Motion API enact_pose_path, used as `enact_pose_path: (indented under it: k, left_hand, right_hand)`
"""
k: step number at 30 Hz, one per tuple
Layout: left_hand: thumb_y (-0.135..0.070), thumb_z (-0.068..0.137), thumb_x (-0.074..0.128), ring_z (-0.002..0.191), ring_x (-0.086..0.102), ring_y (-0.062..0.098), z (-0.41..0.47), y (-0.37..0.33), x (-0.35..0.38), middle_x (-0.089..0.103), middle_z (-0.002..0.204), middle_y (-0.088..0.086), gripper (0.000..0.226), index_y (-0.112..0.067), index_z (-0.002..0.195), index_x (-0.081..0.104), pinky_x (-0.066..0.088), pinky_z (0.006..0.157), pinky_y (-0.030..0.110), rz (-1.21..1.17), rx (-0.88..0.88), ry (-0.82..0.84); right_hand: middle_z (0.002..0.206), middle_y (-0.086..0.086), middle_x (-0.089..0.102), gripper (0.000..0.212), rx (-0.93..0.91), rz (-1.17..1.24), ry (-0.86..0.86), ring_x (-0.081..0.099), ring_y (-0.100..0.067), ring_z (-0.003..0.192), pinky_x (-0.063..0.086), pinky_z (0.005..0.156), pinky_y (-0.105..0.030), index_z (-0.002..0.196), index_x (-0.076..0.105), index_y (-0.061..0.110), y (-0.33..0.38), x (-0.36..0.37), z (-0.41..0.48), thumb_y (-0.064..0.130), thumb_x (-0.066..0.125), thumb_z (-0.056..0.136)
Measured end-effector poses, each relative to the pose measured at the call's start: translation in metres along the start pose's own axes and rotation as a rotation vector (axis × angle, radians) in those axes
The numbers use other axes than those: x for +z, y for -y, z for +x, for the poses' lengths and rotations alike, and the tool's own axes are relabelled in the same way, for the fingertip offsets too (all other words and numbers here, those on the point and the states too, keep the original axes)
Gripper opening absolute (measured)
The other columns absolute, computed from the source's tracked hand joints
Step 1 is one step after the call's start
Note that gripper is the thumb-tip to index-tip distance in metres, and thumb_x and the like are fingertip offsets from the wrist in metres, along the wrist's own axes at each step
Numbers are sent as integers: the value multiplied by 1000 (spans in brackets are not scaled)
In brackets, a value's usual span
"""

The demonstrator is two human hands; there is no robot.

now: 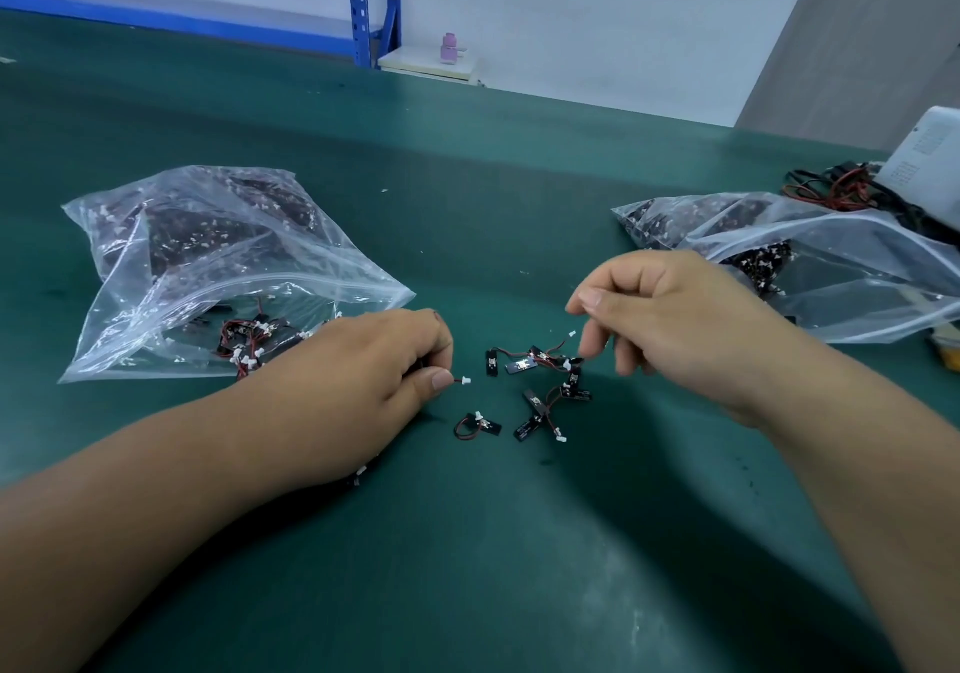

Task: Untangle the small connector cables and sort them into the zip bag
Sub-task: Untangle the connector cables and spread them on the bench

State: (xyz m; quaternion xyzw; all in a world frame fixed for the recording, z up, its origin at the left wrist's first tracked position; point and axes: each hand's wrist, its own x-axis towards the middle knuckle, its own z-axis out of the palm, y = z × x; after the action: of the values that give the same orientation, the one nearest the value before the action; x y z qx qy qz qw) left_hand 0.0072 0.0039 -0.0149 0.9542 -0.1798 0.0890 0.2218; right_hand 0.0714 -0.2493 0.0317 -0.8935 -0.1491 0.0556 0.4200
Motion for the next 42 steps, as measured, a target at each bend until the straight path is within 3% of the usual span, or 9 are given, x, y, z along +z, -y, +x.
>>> enact_pose_path:
  k: [6, 11, 17, 20, 28, 33, 36, 40, 42]
  left_hand:
    - [-46, 91, 43, 91, 47, 0, 1, 0, 0, 49, 100, -27, 10, -37, 88, 46, 36, 64, 17, -4, 1, 9]
    - [-49, 88, 40, 89, 47, -1, 1, 1, 1, 49, 97, -27, 13, -38, 88, 46, 36, 65, 18, -8, 6, 11]
    - [-50, 88, 39, 90, 48, -1, 1, 2, 1, 49, 98, -27, 13, -39, 89, 46, 36, 66, 19, -16, 0, 9]
    - [-50, 87, 38, 91, 47, -1, 1, 2, 2, 48, 100, -28, 13, -39, 89, 45, 35, 65, 19, -13, -1, 10]
    - [-48, 89, 40, 91, 47, 0, 2, 2, 2, 49, 98, -28, 12, -38, 89, 45, 34, 65, 18, -9, 6, 5]
    - [-46, 91, 43, 88, 47, 0, 1, 3, 3, 50, 96, -26, 9, -38, 87, 45, 34, 64, 18, 1, 20, 6]
    - [-48, 90, 41, 88, 47, -1, 1, 4, 3, 49, 97, -27, 10, -39, 86, 44, 33, 64, 19, 4, 24, 12]
    - [-49, 89, 39, 87, 47, 0, 2, 4, 3, 50, 95, -25, 11, -39, 86, 44, 37, 66, 20, 0, 30, 14]
    - [-49, 89, 40, 86, 47, 0, 2, 4, 3, 51, 91, -24, 11, -39, 85, 44, 38, 67, 21, -4, 28, 11]
  right_hand:
    - [74, 8, 75, 17, 71, -204, 134, 62, -13, 50, 41, 53, -25, 89, 65, 22, -6, 6, 0, 24, 52, 100]
    - [73, 1, 76, 16, 147, -108, 198, 57, -14, 47, 38, 48, -24, 92, 63, 22, -7, 5, 0, 23, 49, 101]
    - [72, 7, 74, 18, 97, 14, -163, 60, -8, 48, 41, 55, -28, 88, 65, 24, -5, -1, 7, 18, 52, 99]
    - [73, 8, 74, 19, 87, 39, -191, 62, -6, 49, 42, 58, -28, 88, 66, 25, -6, -2, 7, 18, 52, 99]
    - [67, 2, 73, 15, 80, -8, -93, 57, -11, 49, 42, 53, -26, 83, 67, 20, -9, 1, 5, 13, 59, 94]
    - [44, 11, 51, 12, -11, -233, 205, 39, -3, 40, 30, 42, -14, 72, 72, 19, -4, 5, -5, 19, 75, 83]
    - [45, 18, 53, 7, -64, -358, 316, 47, 0, 40, 31, 42, -10, 79, 74, 25, 2, 14, -9, 21, 73, 85]
    - [49, 12, 56, 11, -46, -308, 413, 49, -2, 44, 36, 45, -13, 88, 75, 31, 6, 23, -13, 21, 71, 86]
    - [49, 14, 57, 16, -42, -333, 372, 48, -3, 44, 36, 45, -14, 85, 75, 32, 6, 20, -12, 18, 69, 85]
